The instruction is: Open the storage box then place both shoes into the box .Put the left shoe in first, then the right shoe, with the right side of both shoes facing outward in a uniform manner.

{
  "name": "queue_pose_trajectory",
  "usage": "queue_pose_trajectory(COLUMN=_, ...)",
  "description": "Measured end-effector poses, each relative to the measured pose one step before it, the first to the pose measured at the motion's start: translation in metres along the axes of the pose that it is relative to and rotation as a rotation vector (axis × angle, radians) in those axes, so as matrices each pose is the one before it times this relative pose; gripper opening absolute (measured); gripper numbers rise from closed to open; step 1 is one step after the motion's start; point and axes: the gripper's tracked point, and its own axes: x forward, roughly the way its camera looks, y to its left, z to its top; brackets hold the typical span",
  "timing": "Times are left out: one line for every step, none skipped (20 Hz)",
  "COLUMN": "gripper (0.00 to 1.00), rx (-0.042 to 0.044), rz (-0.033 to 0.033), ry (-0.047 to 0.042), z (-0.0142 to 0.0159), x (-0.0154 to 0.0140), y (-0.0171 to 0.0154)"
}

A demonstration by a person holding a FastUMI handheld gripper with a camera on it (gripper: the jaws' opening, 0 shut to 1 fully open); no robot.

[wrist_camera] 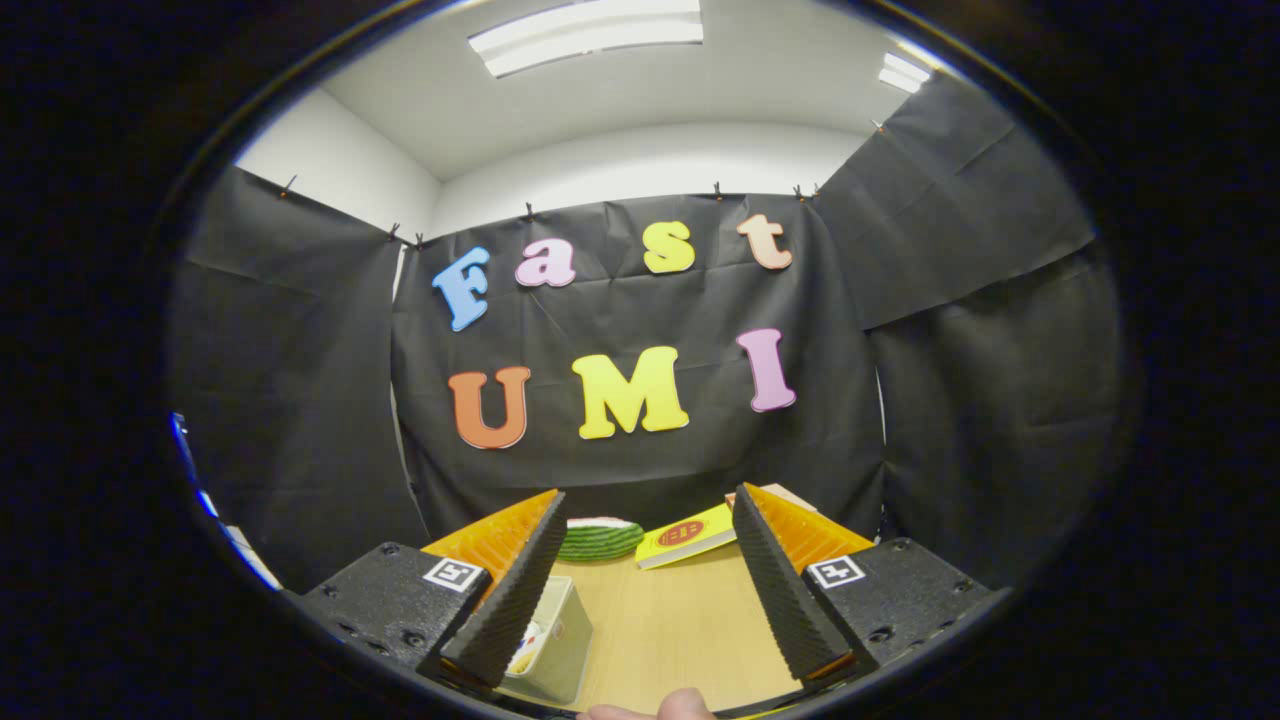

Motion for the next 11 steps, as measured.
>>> queue_pose_trajectory(gripper=1.0, rx=-0.00483, rz=0.00056, ry=-0.00093, z=0.00114, x=-0.00105, y=0.00129)
queue_pose_trajectory(gripper=1.0, rx=-0.00187, rz=0.00012, ry=-0.00308, z=0.00002, x=0.00076, y=0.00089)
queue_pose_trajectory(gripper=1.0, rx=-0.00014, rz=0.00653, ry=0.00031, z=-0.0001, x=-0.00102, y=0.00188)
queue_pose_trajectory(gripper=1.0, rx=0.00492, rz=0.00938, ry=0.00225, z=-0.00165, x=-0.00108, y=0.0036)
queue_pose_trajectory(gripper=1.0, rx=0.00616, rz=0.00393, ry=0.00667, z=-0.00079, x=-0.00097, y=0.00146)
queue_pose_trajectory(gripper=1.0, rx=0.00181, rz=-0.00026, ry=0.00275, z=-0.00137, x=0.00103, y=-0.0009)
queue_pose_trajectory(gripper=1.0, rx=-0.00186, rz=-0.00275, ry=0.00251, z=0.00089, x=0.00004, y=-0.00079)
queue_pose_trajectory(gripper=1.0, rx=-0.00233, rz=-0.00519, ry=-0.00112, z=-0.00003, x=-0.00041, y=-0.00184)
queue_pose_trajectory(gripper=1.0, rx=-0.00253, rz=-0.00488, ry=-0.00122, z=0.00129, x=-0.00061, y=-0.00001)
queue_pose_trajectory(gripper=1.0, rx=-0.00308, rz=-0.00306, ry=0.0002, z=-0.00011, x=-0.00008, y=0.00005)
queue_pose_trajectory(gripper=1.0, rx=-0.00133, rz=-0.00104, ry=-0.00082, z=0.00114, x=-0.00064, y=0.00095)
